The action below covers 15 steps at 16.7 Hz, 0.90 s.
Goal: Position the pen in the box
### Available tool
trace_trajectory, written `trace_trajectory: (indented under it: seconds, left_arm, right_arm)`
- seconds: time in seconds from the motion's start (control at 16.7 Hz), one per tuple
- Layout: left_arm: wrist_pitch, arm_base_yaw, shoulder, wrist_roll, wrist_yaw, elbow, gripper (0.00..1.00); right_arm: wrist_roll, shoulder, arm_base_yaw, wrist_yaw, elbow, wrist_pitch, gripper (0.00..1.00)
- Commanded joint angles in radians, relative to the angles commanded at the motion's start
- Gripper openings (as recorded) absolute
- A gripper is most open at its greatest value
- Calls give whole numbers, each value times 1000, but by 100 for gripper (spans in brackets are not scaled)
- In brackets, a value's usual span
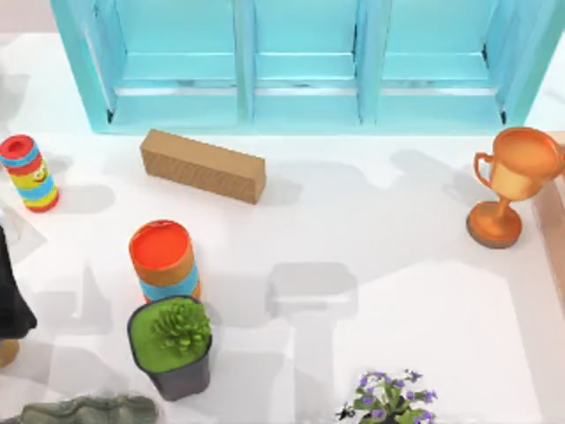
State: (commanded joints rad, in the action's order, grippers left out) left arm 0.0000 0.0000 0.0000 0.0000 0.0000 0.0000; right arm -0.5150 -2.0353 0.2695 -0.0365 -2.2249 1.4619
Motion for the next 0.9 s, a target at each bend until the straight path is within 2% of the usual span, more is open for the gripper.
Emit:
trace_trajectory:
  seconds: [0.18,0.42,0.66,0.9]
  left_arm:
    - [0,0,0,0,0,0,100]
    - [0,0,0,0,0,0,100]
    - [0,0,0,0,0,0,100]
    - [0,0,0,0,0,0,100]
  right_arm:
    - [-324,26,35,85,155,-31,0]
    - [-609,17,37,230,299,-4,0]
    - [-747,-15,13,376,385,20,0]
    - [-773,-28,15,411,411,26,0]
